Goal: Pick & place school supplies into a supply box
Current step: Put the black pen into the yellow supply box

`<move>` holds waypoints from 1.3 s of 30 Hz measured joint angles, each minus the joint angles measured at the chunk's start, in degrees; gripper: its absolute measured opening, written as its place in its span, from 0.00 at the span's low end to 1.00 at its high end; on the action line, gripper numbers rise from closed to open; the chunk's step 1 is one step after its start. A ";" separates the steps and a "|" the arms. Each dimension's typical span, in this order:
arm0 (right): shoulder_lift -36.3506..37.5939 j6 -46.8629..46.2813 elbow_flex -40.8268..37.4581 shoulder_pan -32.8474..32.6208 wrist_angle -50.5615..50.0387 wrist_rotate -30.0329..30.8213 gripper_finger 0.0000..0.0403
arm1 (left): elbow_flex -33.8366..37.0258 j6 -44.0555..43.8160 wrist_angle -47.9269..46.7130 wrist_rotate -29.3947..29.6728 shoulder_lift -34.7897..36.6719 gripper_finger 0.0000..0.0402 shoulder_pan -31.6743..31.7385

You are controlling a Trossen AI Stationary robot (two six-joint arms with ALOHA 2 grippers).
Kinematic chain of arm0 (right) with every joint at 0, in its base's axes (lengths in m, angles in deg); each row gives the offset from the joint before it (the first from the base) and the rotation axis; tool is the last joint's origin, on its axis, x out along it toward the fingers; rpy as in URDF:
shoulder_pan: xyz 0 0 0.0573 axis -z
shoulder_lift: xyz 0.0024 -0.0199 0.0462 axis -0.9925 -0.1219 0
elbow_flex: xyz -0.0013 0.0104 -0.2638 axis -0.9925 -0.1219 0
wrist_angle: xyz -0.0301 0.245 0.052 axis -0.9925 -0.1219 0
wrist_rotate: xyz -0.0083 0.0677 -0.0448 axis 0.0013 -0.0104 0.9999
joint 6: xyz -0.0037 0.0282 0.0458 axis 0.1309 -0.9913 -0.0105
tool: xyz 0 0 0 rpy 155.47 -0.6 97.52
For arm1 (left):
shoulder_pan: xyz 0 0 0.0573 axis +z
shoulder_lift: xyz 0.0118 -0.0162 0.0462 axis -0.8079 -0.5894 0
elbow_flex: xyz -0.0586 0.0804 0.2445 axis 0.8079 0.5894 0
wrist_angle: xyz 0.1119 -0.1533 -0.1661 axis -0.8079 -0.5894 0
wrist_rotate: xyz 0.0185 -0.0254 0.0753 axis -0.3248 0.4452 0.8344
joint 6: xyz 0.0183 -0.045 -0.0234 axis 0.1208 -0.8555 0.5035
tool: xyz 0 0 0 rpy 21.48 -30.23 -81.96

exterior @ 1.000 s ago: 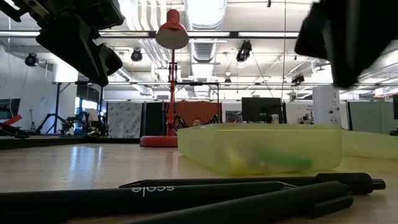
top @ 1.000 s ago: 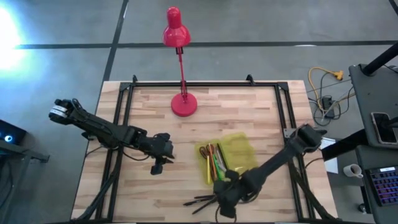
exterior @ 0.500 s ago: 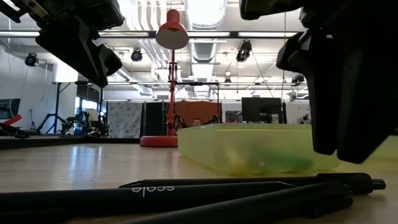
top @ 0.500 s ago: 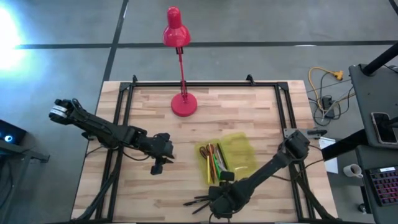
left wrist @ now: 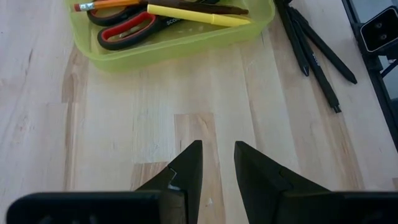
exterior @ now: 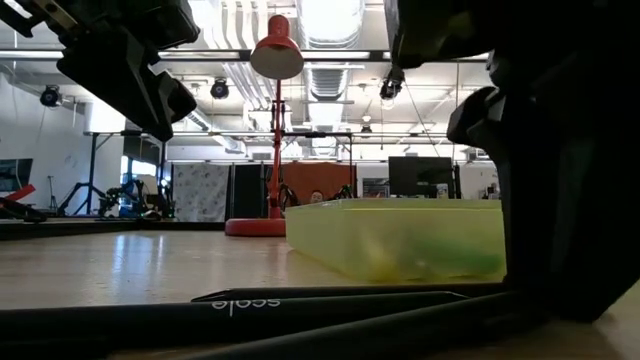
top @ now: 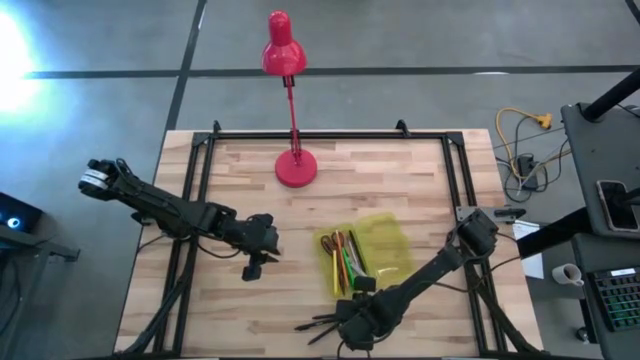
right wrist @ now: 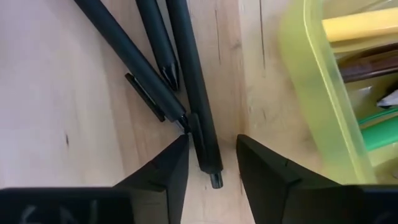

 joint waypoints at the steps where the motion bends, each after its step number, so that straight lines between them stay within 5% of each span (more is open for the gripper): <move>1: 0.06 -0.01 -0.33 0.13 0.38 -0.18 0.30 | 0.00 0.00 0.00 0.00 0.00 0.19 0.00; 14: 0.40 -3.74 -1.70 0.65 1.61 -6.15 0.05 | 0.00 -0.30 0.00 0.00 0.00 0.19 0.00; 24: 2.13 -10.79 0.66 -2.31 -2.11 -10.83 0.04 | 0.00 -1.27 0.00 0.01 0.00 0.19 0.00; 29: 6.97 -23.68 1.32 -4.32 -8.21 -2.66 0.04 | 0.00 -1.27 0.01 0.01 0.00 0.19 0.00; 39: 15.42 -68.52 -2.93 -3.44 -18.23 8.58 0.03 | 0.00 -1.29 0.04 0.02 0.00 0.19 0.00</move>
